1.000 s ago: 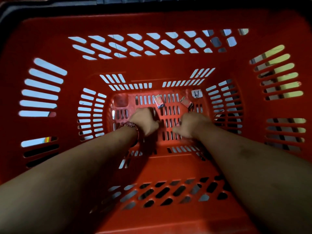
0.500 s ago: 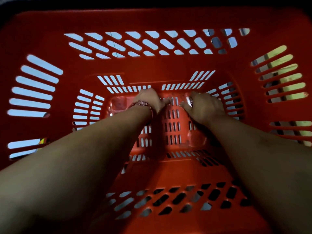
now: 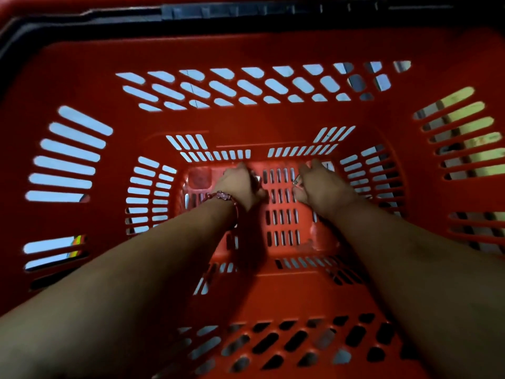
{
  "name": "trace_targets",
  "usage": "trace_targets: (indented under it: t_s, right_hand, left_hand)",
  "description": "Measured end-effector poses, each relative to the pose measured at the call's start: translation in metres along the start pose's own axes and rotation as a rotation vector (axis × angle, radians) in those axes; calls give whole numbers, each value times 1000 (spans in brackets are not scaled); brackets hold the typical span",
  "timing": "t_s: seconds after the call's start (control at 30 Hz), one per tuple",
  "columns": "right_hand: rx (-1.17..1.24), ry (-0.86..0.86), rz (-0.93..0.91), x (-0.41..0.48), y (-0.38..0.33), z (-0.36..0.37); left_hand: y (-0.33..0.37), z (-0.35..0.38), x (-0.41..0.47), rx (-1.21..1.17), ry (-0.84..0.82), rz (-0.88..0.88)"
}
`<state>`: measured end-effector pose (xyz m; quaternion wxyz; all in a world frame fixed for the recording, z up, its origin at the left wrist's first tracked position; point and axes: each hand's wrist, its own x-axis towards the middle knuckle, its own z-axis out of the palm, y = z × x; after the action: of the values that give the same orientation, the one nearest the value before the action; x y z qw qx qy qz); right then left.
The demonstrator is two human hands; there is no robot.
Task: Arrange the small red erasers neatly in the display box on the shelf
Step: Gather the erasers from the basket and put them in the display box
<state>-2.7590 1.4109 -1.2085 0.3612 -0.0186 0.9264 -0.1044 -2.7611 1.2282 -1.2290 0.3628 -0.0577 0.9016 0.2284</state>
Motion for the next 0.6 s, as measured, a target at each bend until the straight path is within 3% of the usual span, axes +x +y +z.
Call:
trace_targets:
  t_s: [0.17, 0.37, 0.6]
  right_hand:
    - [144, -48, -57, -4, 4, -5]
    - [86, -76, -159, -13, -7, -32]
    - [79, 169, -179, -99, -28, -97]
  left_hand:
    - [-4, -12, 0, 141, -66, 72]
    - [10, -41, -23, 299, 8, 208]
    - [51, -116, -125, 373, 224, 282]
